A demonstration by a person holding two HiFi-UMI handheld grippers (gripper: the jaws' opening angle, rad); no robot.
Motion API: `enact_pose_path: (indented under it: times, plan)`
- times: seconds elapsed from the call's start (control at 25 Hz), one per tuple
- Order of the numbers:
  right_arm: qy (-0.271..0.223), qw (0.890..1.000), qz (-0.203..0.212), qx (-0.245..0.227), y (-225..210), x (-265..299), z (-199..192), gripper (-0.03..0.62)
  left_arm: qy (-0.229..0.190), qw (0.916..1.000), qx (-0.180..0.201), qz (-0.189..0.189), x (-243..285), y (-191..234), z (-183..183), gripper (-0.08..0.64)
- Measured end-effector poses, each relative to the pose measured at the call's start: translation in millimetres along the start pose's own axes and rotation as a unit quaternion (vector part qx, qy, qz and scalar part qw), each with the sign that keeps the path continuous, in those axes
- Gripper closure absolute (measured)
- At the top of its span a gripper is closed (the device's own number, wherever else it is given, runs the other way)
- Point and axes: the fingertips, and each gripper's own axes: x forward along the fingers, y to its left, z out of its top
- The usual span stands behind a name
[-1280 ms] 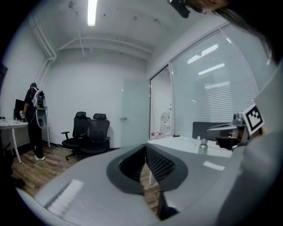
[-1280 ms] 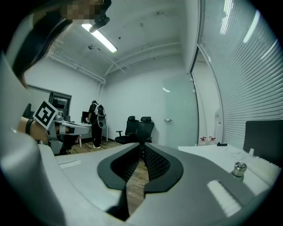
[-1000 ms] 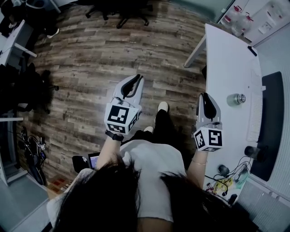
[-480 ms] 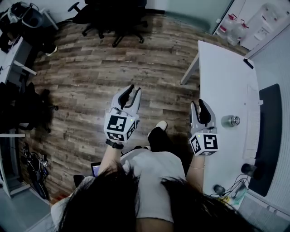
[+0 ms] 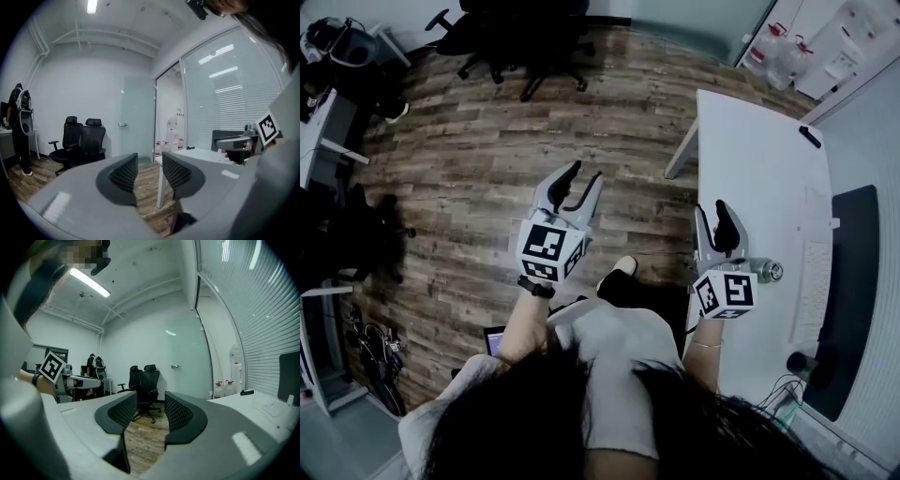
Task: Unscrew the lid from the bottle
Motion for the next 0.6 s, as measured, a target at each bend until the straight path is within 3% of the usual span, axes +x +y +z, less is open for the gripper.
enact_pose_path:
  times: [0.36, 0.6]
  plan:
    - [0.003, 0.999, -0.044, 0.011, -62, 13, 2, 0.403, 0.002, 0.9997, -0.005, -0.026, 68, -15, 7, 0.374]
    - [0.002, 0.997, -0.076, 0.014, -86, 17, 4, 0.399, 0.003, 0.9987, -0.013, -0.049, 99, -17, 6, 0.321]
